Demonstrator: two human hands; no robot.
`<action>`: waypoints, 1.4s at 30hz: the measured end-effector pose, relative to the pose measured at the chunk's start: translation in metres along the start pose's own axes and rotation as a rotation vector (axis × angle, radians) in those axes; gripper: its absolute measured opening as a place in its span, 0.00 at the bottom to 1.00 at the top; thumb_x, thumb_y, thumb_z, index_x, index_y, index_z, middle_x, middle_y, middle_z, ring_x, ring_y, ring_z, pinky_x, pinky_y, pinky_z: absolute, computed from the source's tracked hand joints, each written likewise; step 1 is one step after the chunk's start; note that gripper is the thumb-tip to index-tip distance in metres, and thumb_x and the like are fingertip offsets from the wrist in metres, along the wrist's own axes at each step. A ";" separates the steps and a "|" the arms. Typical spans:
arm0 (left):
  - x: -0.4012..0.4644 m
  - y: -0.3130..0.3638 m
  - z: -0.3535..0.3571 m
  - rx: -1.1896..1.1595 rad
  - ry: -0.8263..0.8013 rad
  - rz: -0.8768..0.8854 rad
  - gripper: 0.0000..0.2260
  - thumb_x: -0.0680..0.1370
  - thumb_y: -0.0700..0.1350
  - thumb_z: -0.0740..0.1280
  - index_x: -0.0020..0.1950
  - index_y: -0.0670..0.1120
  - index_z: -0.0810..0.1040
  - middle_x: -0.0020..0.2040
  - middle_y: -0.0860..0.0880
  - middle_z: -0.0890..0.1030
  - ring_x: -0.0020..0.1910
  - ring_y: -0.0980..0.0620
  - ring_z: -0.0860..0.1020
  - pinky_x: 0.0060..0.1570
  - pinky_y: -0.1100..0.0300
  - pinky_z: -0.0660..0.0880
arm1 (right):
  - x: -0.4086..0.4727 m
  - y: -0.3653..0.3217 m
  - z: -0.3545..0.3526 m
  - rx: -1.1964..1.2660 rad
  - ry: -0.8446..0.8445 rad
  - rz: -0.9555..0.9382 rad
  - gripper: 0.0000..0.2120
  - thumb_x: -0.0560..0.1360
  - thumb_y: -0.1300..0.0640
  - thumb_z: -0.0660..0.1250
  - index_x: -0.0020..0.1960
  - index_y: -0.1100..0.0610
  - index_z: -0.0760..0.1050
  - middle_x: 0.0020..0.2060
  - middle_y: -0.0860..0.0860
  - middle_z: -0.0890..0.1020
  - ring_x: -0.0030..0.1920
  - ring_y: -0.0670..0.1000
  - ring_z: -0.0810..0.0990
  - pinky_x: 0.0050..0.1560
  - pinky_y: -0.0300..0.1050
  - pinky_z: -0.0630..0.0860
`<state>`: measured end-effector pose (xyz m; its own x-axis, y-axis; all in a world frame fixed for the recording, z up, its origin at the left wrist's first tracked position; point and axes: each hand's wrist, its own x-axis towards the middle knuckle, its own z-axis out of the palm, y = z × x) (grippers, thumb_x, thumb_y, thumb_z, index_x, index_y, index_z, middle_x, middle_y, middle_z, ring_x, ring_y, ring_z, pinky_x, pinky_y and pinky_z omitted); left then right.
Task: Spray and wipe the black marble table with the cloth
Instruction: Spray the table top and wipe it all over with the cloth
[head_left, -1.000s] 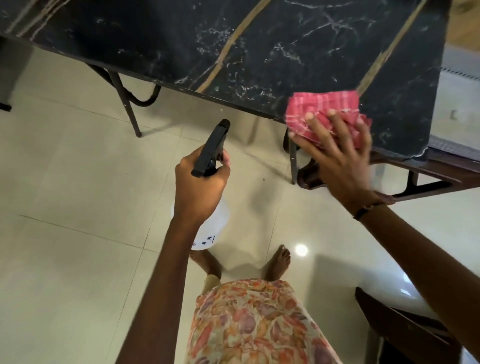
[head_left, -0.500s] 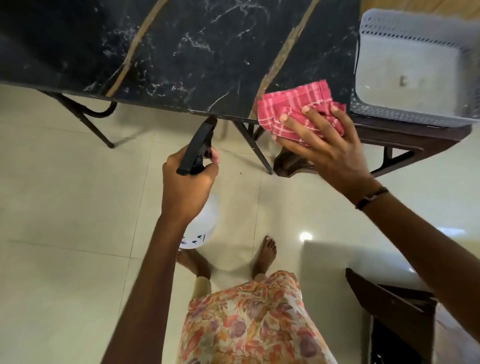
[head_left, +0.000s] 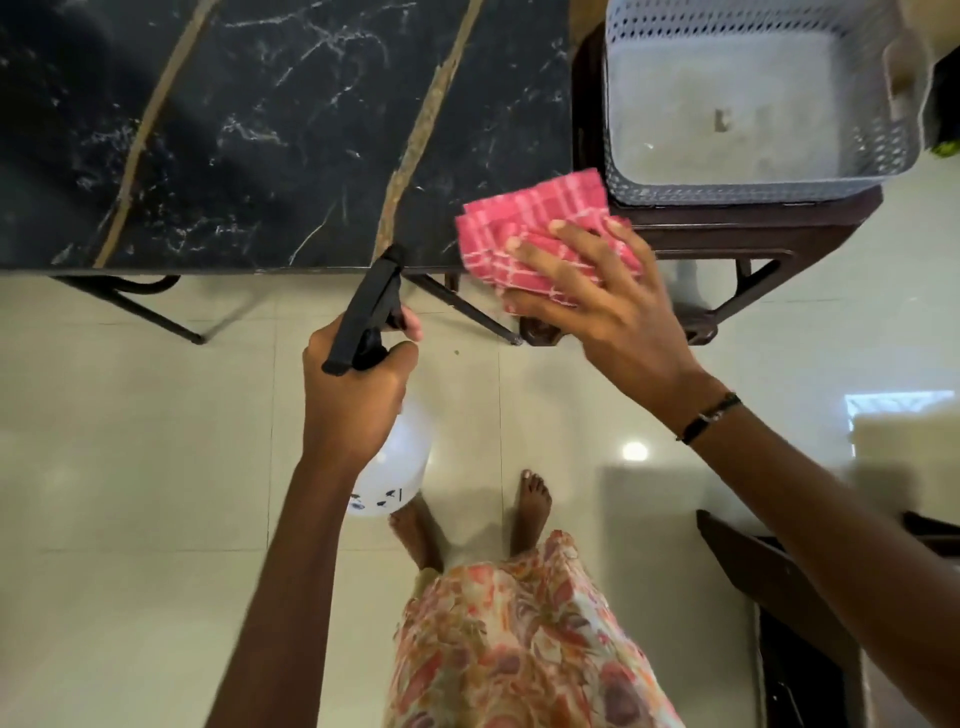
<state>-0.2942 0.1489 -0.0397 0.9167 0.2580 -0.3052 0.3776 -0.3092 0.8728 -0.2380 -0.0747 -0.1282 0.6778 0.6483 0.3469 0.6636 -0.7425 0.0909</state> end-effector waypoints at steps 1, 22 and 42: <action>0.000 0.003 0.003 0.006 -0.009 -0.003 0.13 0.72 0.30 0.61 0.41 0.48 0.77 0.44 0.31 0.76 0.21 0.54 0.64 0.24 0.65 0.66 | -0.011 0.001 0.000 0.094 0.027 0.100 0.27 0.76 0.68 0.61 0.71 0.46 0.65 0.73 0.52 0.66 0.73 0.61 0.62 0.72 0.63 0.58; 0.064 0.091 0.062 0.217 -0.087 0.209 0.06 0.70 0.40 0.65 0.41 0.51 0.78 0.36 0.53 0.80 0.29 0.57 0.74 0.38 0.55 0.71 | 0.023 -0.027 -0.025 1.623 0.142 0.925 0.25 0.82 0.60 0.58 0.76 0.49 0.57 0.77 0.45 0.54 0.76 0.42 0.54 0.75 0.46 0.58; 0.136 0.139 0.076 0.300 -0.126 0.199 0.08 0.72 0.33 0.67 0.43 0.46 0.79 0.39 0.54 0.81 0.41 0.59 0.79 0.45 0.72 0.73 | 0.070 0.020 -0.011 1.583 0.063 1.000 0.26 0.82 0.55 0.57 0.76 0.42 0.53 0.75 0.36 0.55 0.74 0.36 0.55 0.74 0.46 0.59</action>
<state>-0.1073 0.0714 0.0117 0.9777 0.0568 -0.2022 0.1952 -0.6011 0.7750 -0.1807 -0.0456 -0.0914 0.9640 0.0950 -0.2483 -0.2540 0.0534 -0.9657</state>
